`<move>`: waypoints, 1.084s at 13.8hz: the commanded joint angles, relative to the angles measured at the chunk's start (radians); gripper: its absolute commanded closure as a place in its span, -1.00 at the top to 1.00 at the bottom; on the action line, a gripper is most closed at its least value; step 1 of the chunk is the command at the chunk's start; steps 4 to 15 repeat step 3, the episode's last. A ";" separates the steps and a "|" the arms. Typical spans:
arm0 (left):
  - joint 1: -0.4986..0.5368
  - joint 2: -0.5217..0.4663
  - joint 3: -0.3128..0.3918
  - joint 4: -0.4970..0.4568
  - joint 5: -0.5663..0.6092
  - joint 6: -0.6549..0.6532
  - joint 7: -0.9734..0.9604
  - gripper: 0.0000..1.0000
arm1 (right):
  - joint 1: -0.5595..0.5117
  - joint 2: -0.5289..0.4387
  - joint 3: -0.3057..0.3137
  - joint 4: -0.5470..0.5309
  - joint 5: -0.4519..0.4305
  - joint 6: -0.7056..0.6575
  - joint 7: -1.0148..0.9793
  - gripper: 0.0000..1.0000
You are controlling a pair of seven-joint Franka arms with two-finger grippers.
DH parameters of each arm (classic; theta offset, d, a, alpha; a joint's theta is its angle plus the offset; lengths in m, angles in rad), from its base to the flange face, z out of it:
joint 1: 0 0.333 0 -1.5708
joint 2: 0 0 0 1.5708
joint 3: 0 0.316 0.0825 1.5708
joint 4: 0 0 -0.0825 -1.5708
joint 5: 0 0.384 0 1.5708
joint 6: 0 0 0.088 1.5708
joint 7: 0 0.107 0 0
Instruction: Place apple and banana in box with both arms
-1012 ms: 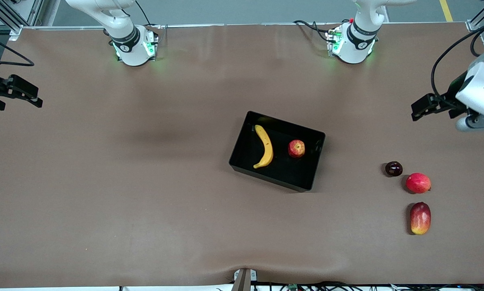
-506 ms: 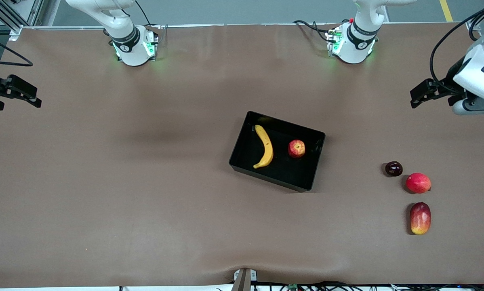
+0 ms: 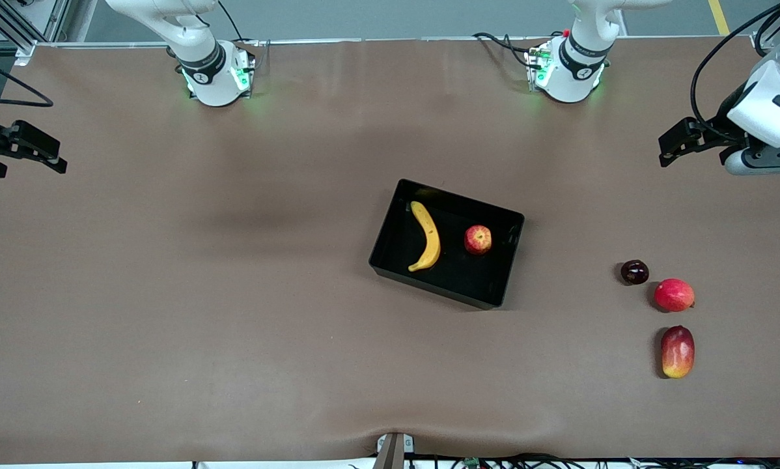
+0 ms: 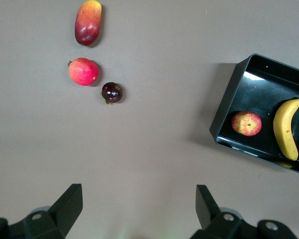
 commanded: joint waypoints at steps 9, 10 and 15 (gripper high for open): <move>-0.004 -0.011 0.005 0.020 -0.008 0.004 0.011 1.00 | -0.007 0.008 0.008 0.015 -0.001 -0.011 -0.010 1.00; -0.004 -0.011 0.005 0.020 -0.008 0.004 0.011 1.00 | -0.007 0.008 0.008 0.015 -0.001 -0.011 -0.010 1.00; -0.004 -0.011 0.005 0.020 -0.008 0.004 0.011 1.00 | -0.007 0.008 0.008 0.015 -0.001 -0.011 -0.010 1.00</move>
